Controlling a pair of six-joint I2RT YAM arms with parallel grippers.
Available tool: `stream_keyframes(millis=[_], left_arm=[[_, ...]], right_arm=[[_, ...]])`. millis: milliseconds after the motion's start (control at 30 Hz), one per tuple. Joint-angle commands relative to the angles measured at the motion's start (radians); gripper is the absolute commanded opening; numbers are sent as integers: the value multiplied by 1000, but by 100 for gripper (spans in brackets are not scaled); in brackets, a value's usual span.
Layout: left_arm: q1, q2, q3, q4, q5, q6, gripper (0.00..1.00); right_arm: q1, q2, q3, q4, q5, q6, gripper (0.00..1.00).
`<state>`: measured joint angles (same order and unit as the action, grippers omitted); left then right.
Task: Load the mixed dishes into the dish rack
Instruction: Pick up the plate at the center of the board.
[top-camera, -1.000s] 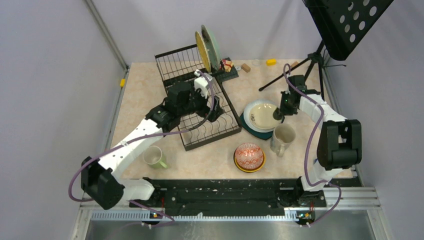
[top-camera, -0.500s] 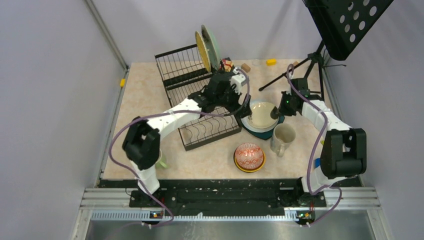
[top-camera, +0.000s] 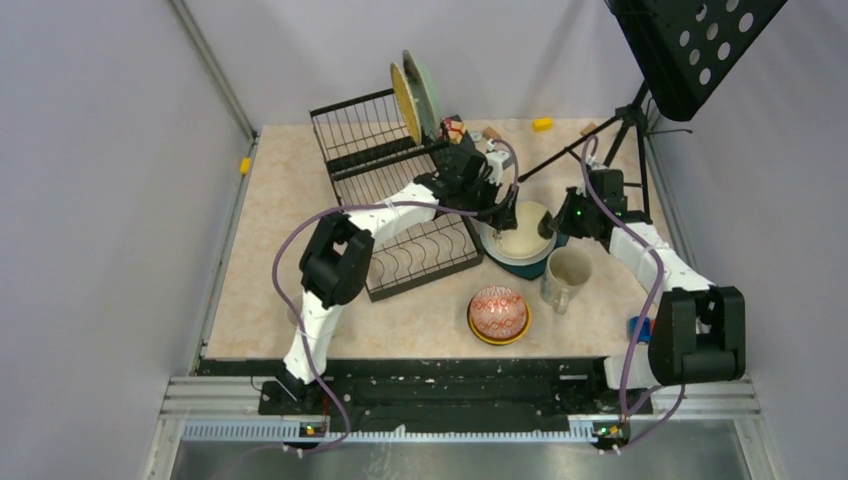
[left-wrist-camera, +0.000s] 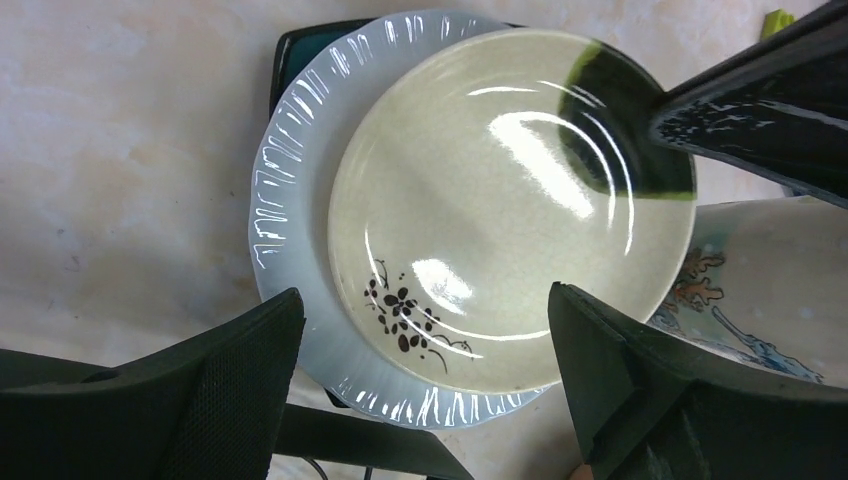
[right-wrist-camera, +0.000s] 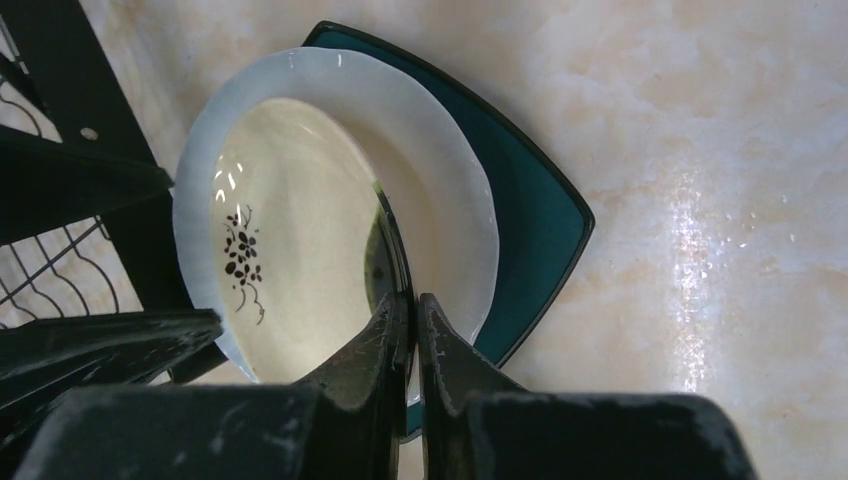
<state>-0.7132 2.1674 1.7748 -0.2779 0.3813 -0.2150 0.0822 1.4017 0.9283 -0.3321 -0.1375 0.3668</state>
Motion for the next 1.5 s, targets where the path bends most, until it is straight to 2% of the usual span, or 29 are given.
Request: stream_keyframes(millis=[0, 267, 367, 567, 700, 800, 933, 967, 1000, 1033, 1067, 1133, 1200, 1300, 1467], left_arm=[[6, 24, 59, -18, 28, -33, 95], [31, 23, 29, 46, 112, -49, 95], [55, 36, 14, 74, 193, -74, 89], [61, 23, -19, 115, 238, -73, 79], [61, 41, -14, 121, 281, -78, 64], [61, 33, -37, 156, 308, -84, 63], [61, 9, -57, 191, 338, -80, 53], [61, 6, -58, 199, 342, -82, 45], [61, 1, -59, 203, 344, -85, 32], [61, -2, -58, 204, 347, -86, 24], [61, -7, -58, 205, 341, -87, 22], [61, -16, -64, 212, 328, -87, 28], [62, -17, -67, 216, 313, -91, 44], [63, -20, -72, 221, 312, -98, 55], [72, -31, -99, 270, 326, -143, 61]], right_arm=[[-2, -84, -61, 162, -54, 18, 0], [-2, -205, -237, 406, -42, -4, 0], [-3, -239, -286, 480, -56, -3, 0], [-4, -259, -343, 589, -93, 38, 0], [-3, -263, -350, 619, -114, 56, 0], [-3, -273, -359, 637, -125, 67, 0], [-4, -259, -356, 634, -145, 79, 0], [-4, -254, -356, 642, -159, 82, 0], [-5, -250, -357, 649, -168, 85, 0], [-3, -247, -356, 652, -171, 90, 0], [-4, -244, -355, 652, -169, 93, 0], [-4, -243, -352, 649, -169, 92, 0], [-5, -245, -349, 648, -179, 87, 0], [-4, -254, -352, 654, -198, 81, 0], [-21, -281, -379, 690, -220, 107, 0]])
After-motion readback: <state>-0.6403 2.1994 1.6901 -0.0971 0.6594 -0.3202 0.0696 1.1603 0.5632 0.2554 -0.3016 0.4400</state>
